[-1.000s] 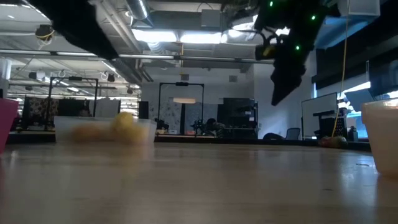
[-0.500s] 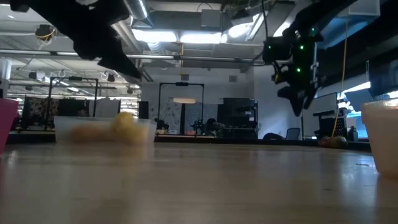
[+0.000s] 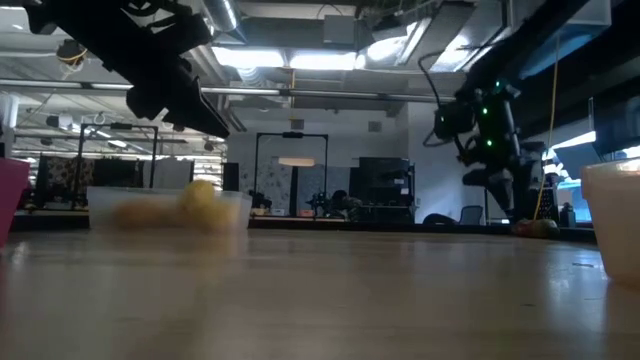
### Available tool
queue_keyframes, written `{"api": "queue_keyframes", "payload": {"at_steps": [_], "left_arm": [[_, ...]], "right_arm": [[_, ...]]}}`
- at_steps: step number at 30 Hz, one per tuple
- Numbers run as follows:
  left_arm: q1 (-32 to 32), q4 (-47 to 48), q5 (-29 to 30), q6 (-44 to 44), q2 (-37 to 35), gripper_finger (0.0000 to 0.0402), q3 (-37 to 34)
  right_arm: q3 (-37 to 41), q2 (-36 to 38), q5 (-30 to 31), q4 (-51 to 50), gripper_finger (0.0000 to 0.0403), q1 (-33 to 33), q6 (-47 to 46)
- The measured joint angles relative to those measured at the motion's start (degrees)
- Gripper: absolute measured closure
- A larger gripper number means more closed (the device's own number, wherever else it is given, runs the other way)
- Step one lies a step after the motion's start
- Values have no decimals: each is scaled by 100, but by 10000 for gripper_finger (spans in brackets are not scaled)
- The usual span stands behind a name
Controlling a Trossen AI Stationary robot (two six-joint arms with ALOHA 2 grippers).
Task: Sort produce into baskets
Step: Put the red chili pepper into the orange bin
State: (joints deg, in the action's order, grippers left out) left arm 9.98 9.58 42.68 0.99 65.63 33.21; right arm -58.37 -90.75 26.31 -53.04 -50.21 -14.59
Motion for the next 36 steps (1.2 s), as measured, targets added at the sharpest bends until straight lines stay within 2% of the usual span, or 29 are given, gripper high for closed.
{"api": "queue_keyframes", "payload": {"at_steps": [4, 11, 19, 25, 32, 36], "left_arm": [[26, 0, -2, -102, 0, 194, 0], [90, -68, -13, -105, 0, 194, 0], [90, -166, -11, -102, 0, 194, 0], [90, -164, -11, -89, 0, 194, 0], [90, -157, -11, -87, 0, 194, 0], [90, -116, -11, -92, 0, 194, 0]], "right_arm": [[-1, -316, -23, -51, 149, -345, -43], [-196, -678, 26, -44, 151, -412, -198], [-378, -1295, 414, -421, 184, -411, -398], [-575, -1730, 442, -881, 199, -420, -488], [-659, -1848, 270, -1073, 201, -418, -398], [-691, -1841, -199, -1137, 201, -418, -186]]}}
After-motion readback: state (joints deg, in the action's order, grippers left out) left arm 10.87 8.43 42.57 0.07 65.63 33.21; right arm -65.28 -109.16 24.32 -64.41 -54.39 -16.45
